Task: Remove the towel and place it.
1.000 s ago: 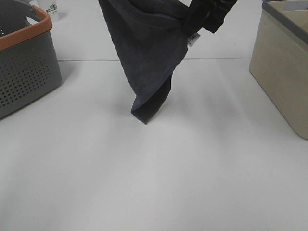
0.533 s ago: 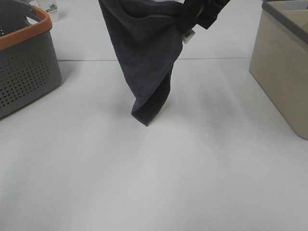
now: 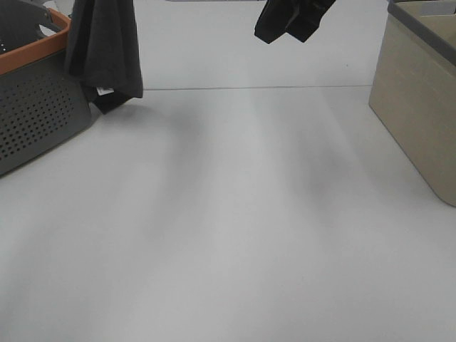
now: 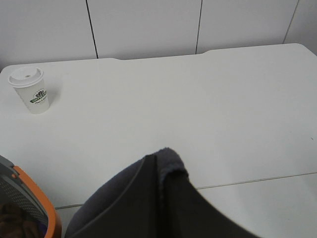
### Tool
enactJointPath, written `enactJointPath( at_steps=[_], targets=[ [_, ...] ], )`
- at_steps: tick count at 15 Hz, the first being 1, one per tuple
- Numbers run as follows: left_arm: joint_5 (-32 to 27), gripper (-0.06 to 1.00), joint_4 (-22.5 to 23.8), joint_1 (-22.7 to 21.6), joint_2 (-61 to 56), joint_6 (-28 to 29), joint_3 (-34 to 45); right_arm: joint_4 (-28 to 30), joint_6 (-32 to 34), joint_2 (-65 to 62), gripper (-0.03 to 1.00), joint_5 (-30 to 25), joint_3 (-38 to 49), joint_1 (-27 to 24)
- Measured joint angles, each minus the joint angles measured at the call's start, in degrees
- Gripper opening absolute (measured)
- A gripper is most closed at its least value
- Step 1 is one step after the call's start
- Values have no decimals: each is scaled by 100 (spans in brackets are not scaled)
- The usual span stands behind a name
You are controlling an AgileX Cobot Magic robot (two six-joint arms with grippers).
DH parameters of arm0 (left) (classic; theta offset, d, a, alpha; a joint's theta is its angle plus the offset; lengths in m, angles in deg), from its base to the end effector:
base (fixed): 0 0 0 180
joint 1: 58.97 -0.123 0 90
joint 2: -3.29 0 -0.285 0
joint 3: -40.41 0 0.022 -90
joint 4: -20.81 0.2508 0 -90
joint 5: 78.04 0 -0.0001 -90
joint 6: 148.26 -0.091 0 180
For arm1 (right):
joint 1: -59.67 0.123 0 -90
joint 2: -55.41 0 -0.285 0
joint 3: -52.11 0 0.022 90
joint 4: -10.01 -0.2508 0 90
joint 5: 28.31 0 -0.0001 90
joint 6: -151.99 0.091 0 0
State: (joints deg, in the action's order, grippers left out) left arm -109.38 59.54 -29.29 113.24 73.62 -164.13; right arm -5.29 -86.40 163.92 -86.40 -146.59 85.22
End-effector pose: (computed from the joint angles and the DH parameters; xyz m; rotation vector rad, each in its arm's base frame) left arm 0.3847 -0.1851 0.4022 0.1511 1.9093 -0.1163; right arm 0.3426 0.1864 0.3417 -1.6198 1.9453 0.1205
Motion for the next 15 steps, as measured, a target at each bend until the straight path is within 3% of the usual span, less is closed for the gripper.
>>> enactJointPath(
  at_steps=[4, 5, 7, 8, 12, 13, 15],
  targets=[
    [264, 0, -57, 0, -40, -218, 0, -590, 504, 6, 5, 172, 23, 0],
    [304, 0, -57, 0, -40, -235, 0, -837, 647, 6, 9, 241, 149, 0],
    [435, 0, -63, 0, -40, -378, 0, -1215, 739, 6, 35, 361, 435, 0],
    [435, 0, -63, 0, -40, -470, -11, -1461, 785, 11, 42, 487, 705, 0],
    [361, 0, -86, 97, -40, -980, -304, -2567, 447, 17, 48, 1415, 1725, 178],
    [206, 0, -46, 258, -29, -1226, -596, -2945, 160, 40, 48, 2395, 2206, 665],
    [-309, 0, 258, 395, 120, -1255, -888, -3191, 143, 74, 48, 3856, 2498, 1335]
  ],
)
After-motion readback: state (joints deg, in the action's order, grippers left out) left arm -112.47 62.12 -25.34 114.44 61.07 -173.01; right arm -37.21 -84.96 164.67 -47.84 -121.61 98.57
